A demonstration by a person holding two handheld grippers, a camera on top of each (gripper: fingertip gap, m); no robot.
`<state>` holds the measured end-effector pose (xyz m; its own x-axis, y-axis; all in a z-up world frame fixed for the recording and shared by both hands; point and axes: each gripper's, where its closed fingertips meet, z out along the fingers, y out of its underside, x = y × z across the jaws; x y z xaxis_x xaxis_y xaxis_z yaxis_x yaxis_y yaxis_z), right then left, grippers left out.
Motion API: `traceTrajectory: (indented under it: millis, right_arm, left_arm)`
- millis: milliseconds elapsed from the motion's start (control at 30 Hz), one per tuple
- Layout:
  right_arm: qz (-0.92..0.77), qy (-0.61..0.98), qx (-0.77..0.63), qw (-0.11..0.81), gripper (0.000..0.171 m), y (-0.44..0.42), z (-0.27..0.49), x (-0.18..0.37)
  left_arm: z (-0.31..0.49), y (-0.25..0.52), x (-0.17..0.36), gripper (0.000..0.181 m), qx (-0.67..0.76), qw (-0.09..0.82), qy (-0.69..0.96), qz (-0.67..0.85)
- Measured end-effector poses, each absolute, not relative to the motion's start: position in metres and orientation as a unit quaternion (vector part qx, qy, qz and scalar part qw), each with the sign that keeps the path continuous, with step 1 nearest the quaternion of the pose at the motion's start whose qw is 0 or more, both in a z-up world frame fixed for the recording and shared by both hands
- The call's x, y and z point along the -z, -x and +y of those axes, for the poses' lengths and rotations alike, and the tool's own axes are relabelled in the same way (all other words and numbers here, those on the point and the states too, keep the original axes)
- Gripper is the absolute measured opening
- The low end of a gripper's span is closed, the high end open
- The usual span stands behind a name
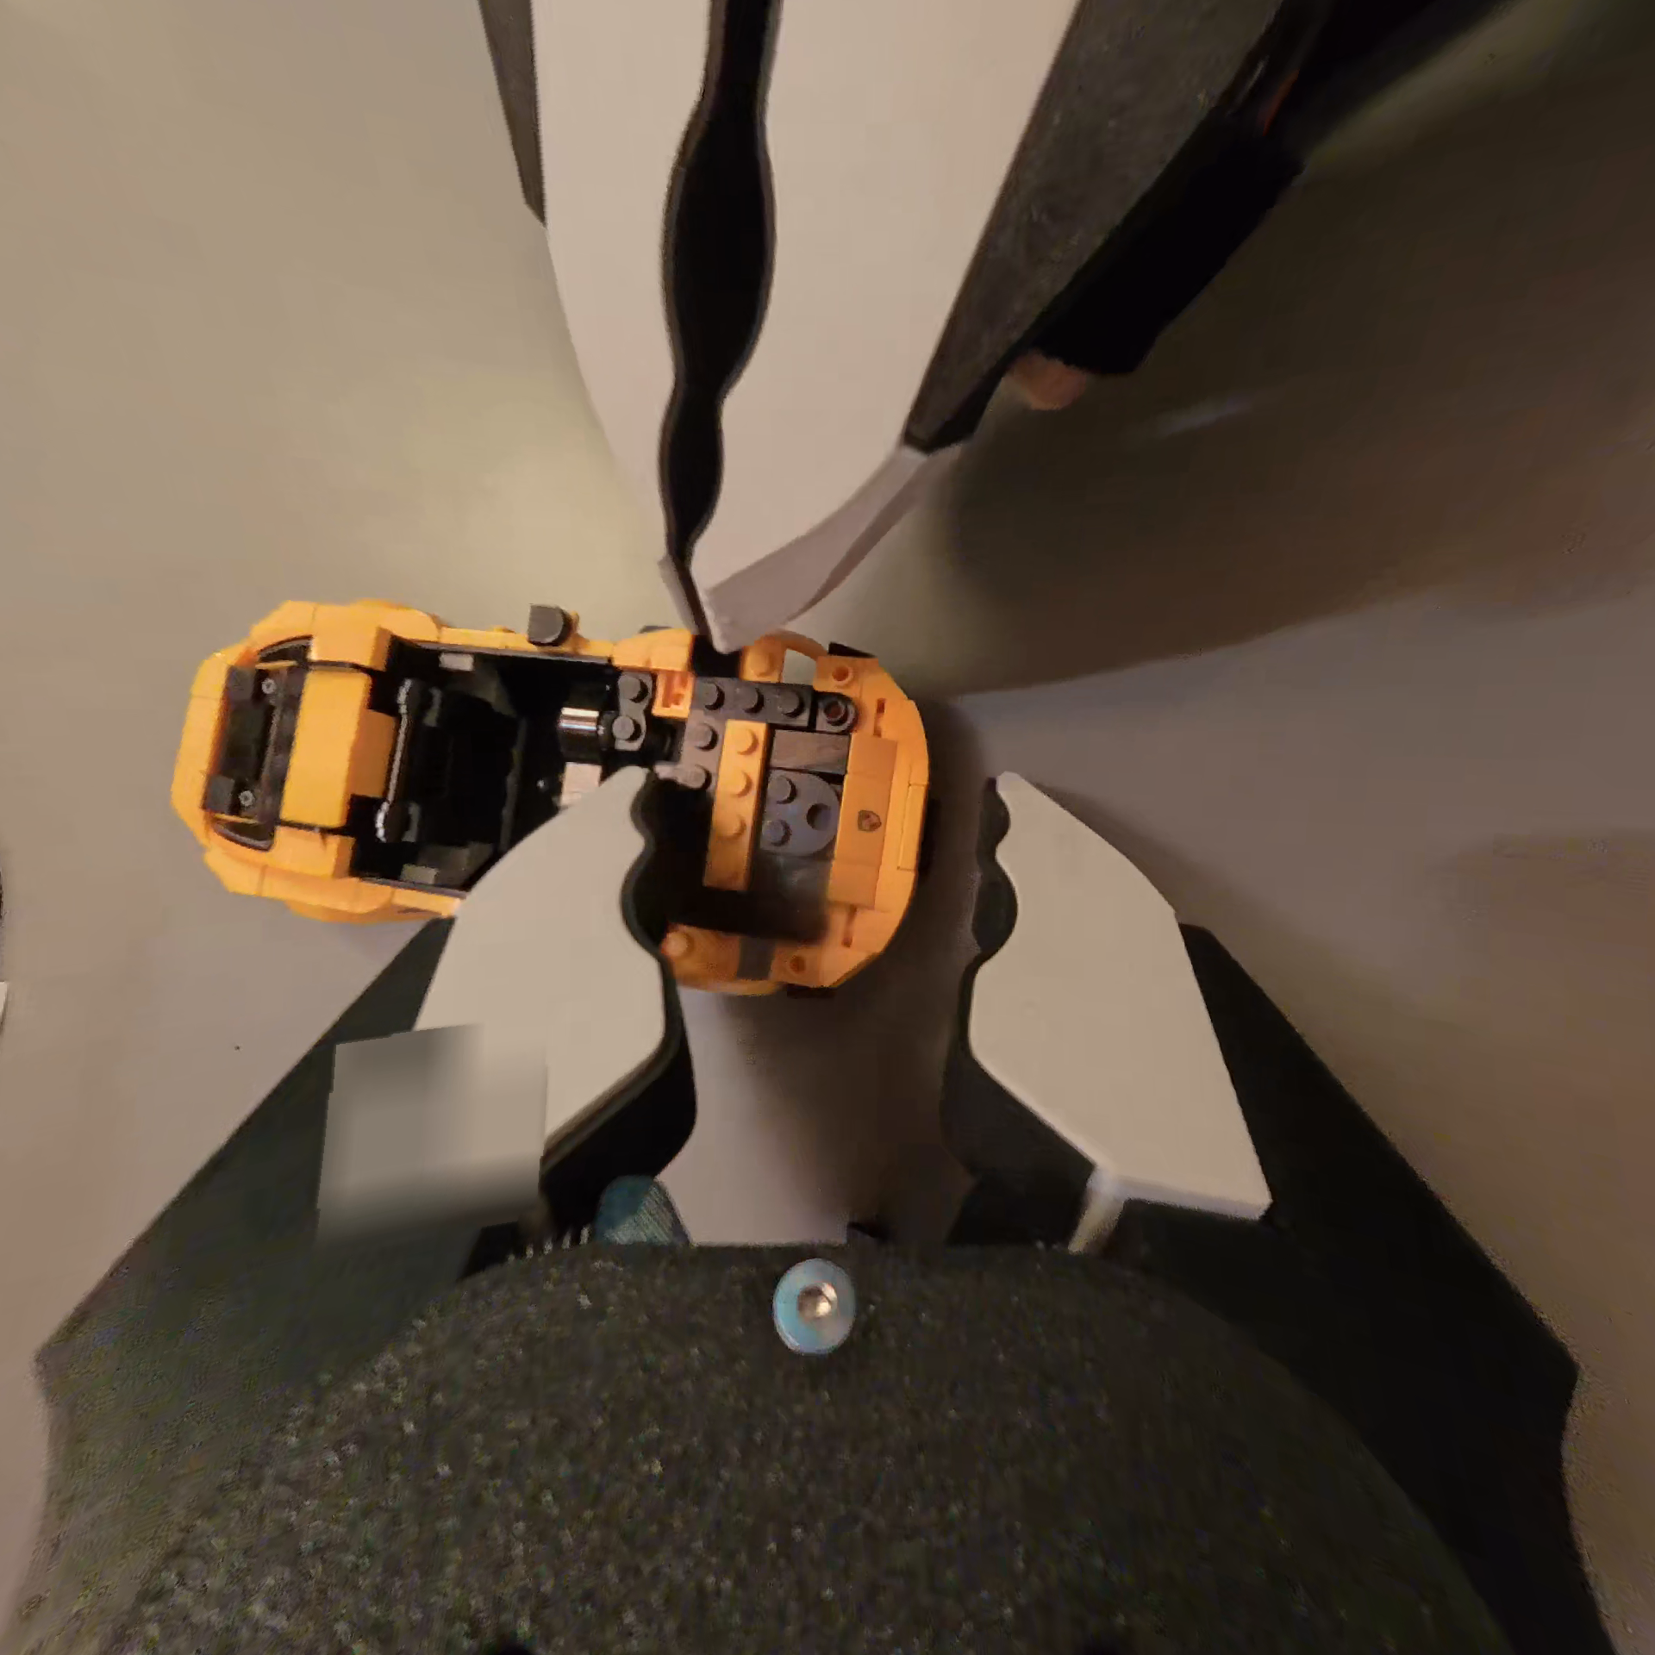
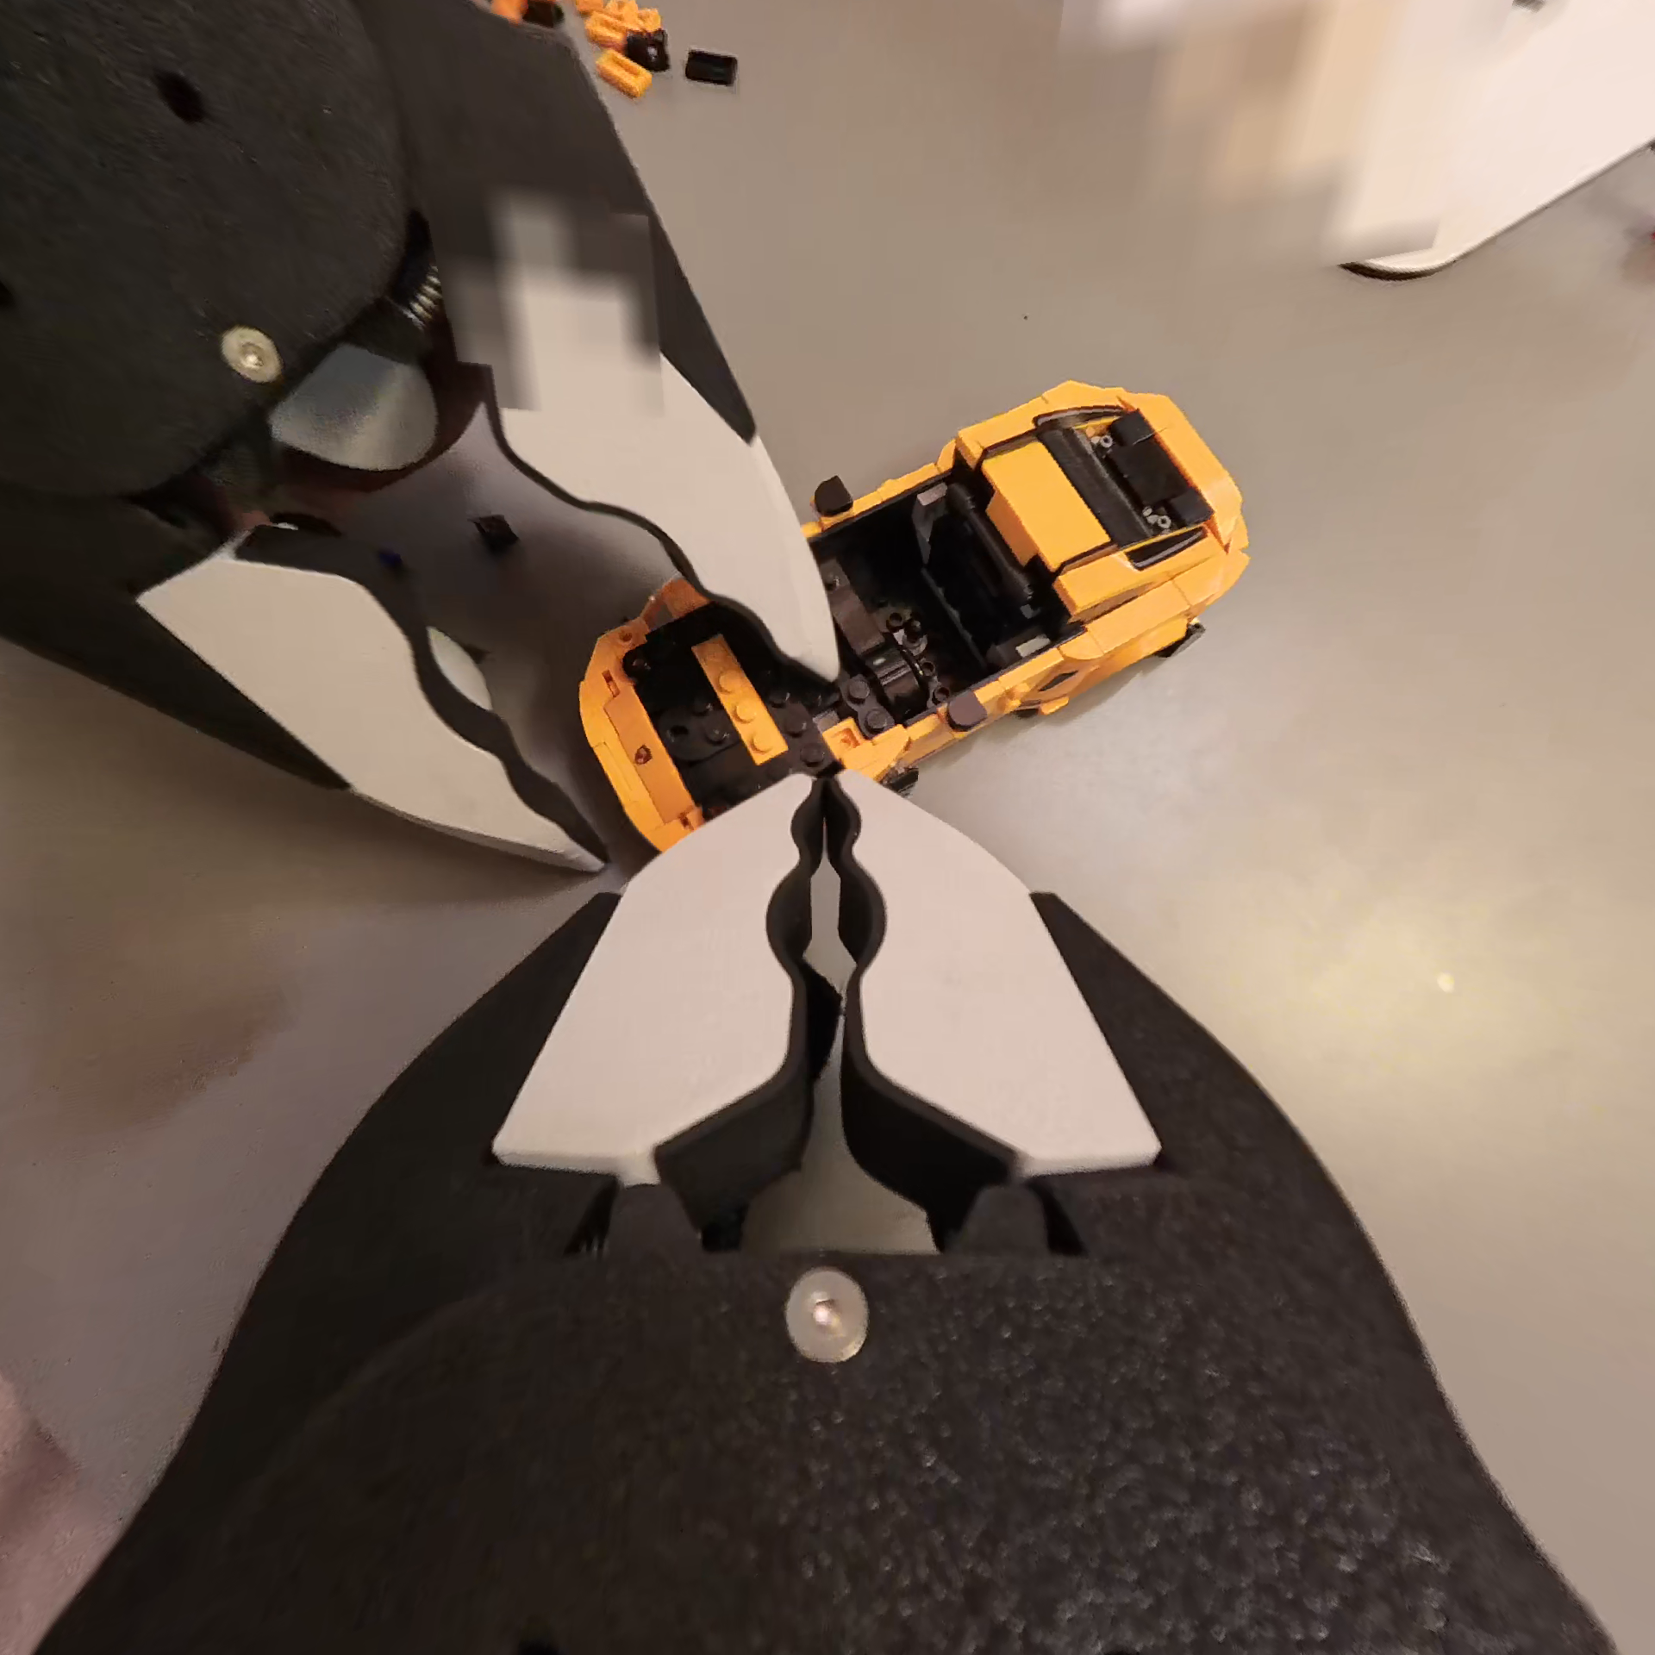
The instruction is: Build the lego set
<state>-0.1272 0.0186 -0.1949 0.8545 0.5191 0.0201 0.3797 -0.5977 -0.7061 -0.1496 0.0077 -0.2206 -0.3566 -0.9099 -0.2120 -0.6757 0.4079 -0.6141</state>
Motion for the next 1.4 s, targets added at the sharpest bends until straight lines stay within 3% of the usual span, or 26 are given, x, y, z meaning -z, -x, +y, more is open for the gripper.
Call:
traceTrajectory:
  millis: [100, 733, 1400]
  right_arm:
    - [-0.275, 0.882, -0.088, 0.373, 0.000, 0.1268, 0.0178, 0.1948]
    - [-0.333, 0.873, -0.056, 0.351, 0.000, 0.1239, 0.0191, 0.2006]
    - [-0.286, 0.902, -0.105, 0.306, 0.000, 0.1219, 0.0260, 0.2031]
  left_arm:
    - [0.0116, 0.1474, 0.2202, 0.057, 0.204, 0.275, 0.497, 0.797]
    - [0.0097, 0.1435, 0.2201, 0.056, 0.198, 0.276, 0.519, 0.784]
    - [0.0171, 0.1414, 0.2206, 0.056, 0.196, 0.284, 0.525, 0.778]
